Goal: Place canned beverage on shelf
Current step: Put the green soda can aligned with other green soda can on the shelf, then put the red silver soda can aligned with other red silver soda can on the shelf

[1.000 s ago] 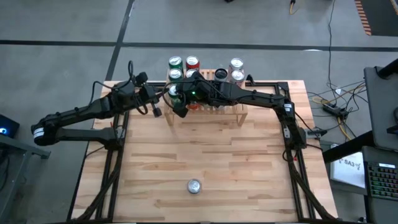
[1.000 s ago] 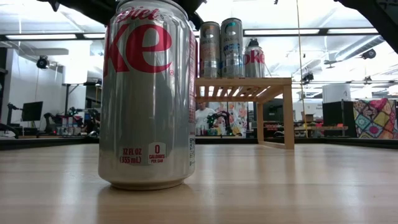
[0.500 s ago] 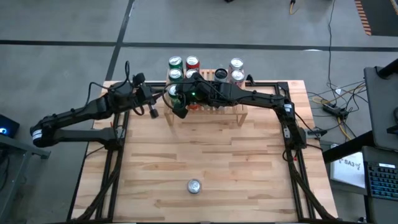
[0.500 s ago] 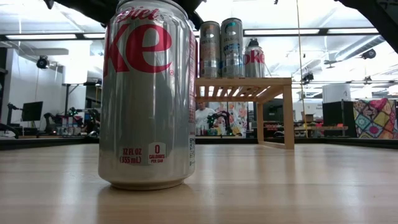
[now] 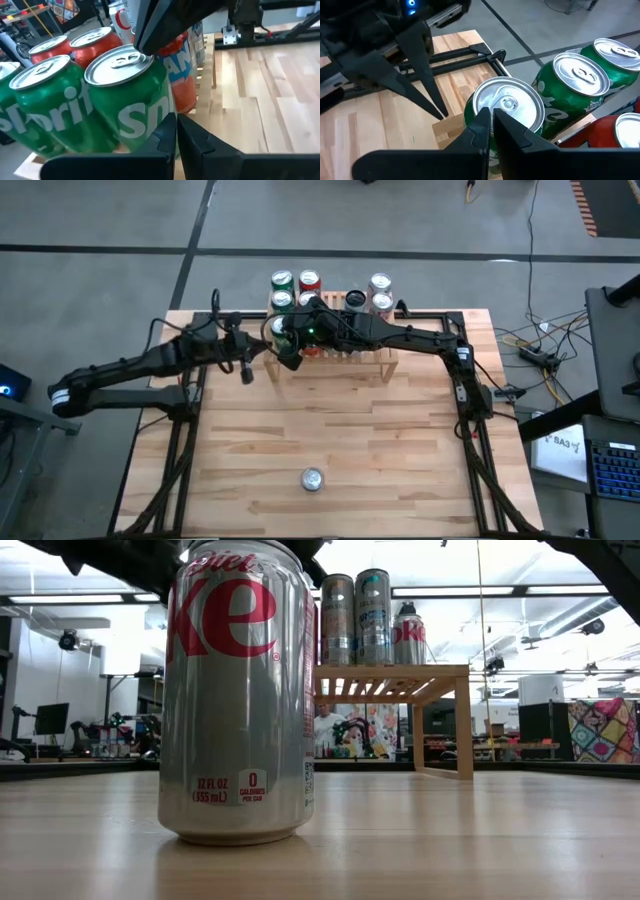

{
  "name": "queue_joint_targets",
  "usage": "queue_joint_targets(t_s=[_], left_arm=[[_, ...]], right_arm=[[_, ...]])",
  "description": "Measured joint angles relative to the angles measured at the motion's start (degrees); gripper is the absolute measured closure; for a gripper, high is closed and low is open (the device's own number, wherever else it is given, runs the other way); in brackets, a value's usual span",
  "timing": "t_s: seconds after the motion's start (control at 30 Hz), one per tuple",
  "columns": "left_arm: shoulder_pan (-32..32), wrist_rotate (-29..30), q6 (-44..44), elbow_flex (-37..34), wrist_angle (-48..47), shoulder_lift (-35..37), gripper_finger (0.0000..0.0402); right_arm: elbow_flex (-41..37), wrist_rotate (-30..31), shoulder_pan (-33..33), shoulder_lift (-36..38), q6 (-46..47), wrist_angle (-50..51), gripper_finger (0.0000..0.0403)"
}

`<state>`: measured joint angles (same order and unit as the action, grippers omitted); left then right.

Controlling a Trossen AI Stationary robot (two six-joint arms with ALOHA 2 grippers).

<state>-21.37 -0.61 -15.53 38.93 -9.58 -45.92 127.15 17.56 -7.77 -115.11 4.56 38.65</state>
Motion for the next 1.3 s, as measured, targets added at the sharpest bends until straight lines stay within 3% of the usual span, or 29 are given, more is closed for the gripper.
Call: queue_joint_targets(t_s=[0.17, 0.4, 0.8, 1.1, 1.3], left_arm=[[0.00, 0.15, 0.51, -1.49, 4.20, -0.84, 0.0401], [0.00, 7.23, 1.11, -1.59, 4.96, -0.91, 0.0402], [0.00, 10.50, 1.71, -1.19, 5.33, -0.84, 0.0401], [0.00, 9.85, 2.41, -1.17, 4.09, -0.84, 0.0401], [0.01, 5.24, 3.94, -1.18, 3.09, -0.81, 0.0401]], right_arm=[[0.00, 0.00, 0.00, 0.00, 0.02, 0.00, 0.0390], [0.00, 0.02, 0.00, 0.02, 0.50, -0.11, 0.0390], [0.00, 0.04, 0.01, -0.08, 1.20, -0.52, 0.0390], [-0.07, 0.22, -0.11, 0.86, 1.21, -0.33, 0.0390], [-0.07, 0.41, -0.41, 1.77, -0.33, -0.19, 0.0390]])
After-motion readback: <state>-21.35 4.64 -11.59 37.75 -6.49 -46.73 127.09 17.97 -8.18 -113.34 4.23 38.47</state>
